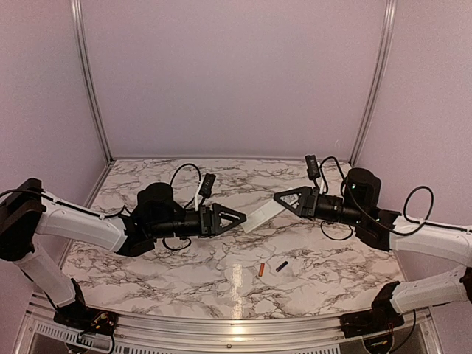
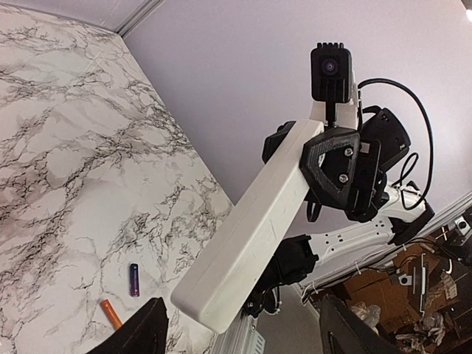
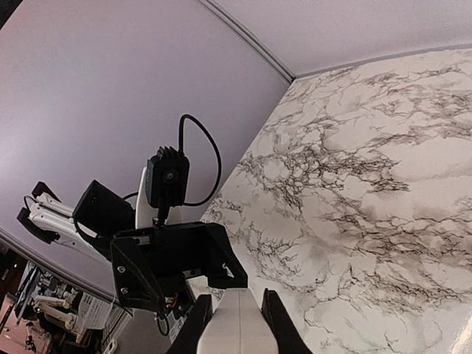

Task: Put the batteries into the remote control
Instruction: Remove the battery cover from the remote control.

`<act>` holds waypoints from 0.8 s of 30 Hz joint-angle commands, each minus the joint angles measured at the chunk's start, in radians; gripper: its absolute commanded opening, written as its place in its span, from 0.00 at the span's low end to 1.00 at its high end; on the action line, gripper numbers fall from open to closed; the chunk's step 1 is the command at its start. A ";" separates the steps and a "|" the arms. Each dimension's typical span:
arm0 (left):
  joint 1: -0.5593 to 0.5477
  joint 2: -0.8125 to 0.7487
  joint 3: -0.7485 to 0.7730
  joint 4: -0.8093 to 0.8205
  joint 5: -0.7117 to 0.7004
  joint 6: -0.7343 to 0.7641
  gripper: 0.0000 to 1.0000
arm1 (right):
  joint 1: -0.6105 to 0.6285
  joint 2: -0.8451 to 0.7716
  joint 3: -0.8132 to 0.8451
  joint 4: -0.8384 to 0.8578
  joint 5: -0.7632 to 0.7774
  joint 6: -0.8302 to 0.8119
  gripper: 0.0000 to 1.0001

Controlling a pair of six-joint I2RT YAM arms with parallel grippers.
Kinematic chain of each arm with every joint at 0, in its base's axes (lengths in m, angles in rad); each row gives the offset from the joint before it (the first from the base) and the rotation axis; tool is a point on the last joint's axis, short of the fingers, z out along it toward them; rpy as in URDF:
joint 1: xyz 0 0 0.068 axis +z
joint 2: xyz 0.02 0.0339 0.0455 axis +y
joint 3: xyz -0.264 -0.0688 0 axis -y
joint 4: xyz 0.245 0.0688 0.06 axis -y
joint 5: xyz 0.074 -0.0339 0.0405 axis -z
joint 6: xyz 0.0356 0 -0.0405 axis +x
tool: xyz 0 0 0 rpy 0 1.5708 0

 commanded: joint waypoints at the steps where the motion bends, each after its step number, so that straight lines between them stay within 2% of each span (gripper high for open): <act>1: -0.002 0.052 0.017 0.151 -0.032 -0.099 0.73 | -0.012 -0.020 -0.004 0.086 0.066 0.055 0.00; 7: -0.011 0.111 0.060 0.152 -0.040 -0.119 0.70 | -0.010 -0.002 -0.004 0.117 0.064 0.083 0.00; 15: -0.005 0.142 0.059 0.170 -0.075 -0.160 0.52 | -0.010 0.029 -0.003 0.156 0.028 0.105 0.00; 20: 0.010 0.180 0.025 0.271 -0.057 -0.228 0.38 | -0.010 0.021 0.001 0.160 0.024 0.110 0.00; 24: 0.010 0.199 0.018 0.286 -0.038 -0.237 0.35 | -0.012 0.015 0.000 0.174 0.019 0.117 0.00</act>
